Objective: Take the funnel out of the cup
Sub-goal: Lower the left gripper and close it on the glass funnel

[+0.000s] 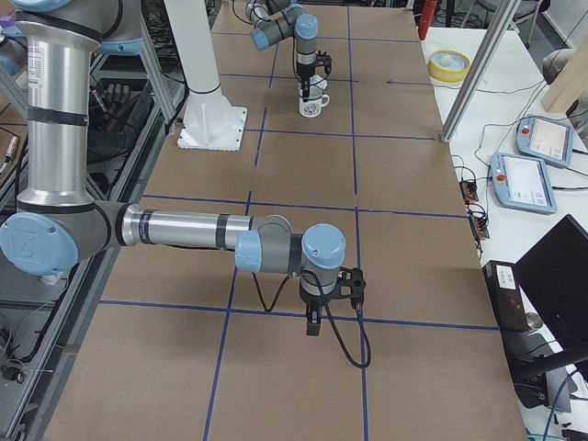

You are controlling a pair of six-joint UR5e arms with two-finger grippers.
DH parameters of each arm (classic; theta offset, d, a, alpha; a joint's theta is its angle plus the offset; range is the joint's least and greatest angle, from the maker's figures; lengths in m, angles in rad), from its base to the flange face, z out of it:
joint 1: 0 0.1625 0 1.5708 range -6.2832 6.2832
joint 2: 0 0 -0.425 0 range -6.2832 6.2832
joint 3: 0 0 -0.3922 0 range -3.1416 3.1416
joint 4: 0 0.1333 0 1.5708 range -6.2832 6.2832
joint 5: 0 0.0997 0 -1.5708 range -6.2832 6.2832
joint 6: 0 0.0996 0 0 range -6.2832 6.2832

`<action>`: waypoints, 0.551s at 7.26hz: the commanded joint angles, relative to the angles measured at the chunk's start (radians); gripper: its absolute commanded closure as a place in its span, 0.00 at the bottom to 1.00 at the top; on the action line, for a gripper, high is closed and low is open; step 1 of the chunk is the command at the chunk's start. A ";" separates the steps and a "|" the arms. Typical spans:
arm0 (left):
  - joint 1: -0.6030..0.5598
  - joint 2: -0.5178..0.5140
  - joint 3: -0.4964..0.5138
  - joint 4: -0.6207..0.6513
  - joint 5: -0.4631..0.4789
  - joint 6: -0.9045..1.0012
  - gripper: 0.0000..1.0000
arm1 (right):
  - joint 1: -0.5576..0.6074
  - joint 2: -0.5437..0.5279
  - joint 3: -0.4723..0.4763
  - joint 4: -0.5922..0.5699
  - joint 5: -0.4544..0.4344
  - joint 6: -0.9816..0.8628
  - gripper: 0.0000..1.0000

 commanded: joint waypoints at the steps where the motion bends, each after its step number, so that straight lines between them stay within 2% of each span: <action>1: 0.000 0.021 0.010 -0.056 0.024 0.003 0.48 | 0.000 0.000 0.000 0.000 0.000 0.000 0.00; 2: 0.000 0.018 0.008 -0.056 0.024 0.003 0.50 | 0.000 0.000 0.000 0.000 0.000 0.000 0.00; 4: 0.000 0.018 0.004 -0.056 0.024 0.001 0.71 | 0.000 0.000 0.000 0.000 0.000 0.000 0.00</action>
